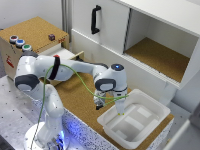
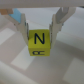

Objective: Move to the box and place the yellow object

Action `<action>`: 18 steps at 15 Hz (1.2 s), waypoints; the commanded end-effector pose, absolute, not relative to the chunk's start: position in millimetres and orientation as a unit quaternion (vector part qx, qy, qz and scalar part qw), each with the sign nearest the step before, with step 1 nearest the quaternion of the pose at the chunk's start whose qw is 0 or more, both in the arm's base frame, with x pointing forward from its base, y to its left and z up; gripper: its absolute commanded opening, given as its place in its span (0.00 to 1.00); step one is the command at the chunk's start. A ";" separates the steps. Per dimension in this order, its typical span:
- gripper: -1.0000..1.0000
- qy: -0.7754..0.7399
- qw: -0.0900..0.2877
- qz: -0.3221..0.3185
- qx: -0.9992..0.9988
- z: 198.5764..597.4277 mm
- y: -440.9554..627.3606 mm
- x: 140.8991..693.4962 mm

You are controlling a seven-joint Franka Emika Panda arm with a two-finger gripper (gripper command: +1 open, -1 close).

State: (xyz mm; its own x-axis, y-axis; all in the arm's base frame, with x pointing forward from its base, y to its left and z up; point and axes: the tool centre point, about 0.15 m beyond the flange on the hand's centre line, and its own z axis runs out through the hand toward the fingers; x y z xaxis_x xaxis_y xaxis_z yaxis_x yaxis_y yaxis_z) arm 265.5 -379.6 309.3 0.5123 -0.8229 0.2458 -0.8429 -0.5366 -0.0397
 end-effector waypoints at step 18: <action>1.00 -0.515 0.019 0.165 0.841 291.0 -393.9 293.5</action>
State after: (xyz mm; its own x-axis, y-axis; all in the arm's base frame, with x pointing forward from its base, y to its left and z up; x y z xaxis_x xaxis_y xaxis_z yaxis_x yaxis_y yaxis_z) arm 306.8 -400.5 276.8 0.4161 -0.8511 0.3202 -0.8781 -0.4676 -0.1017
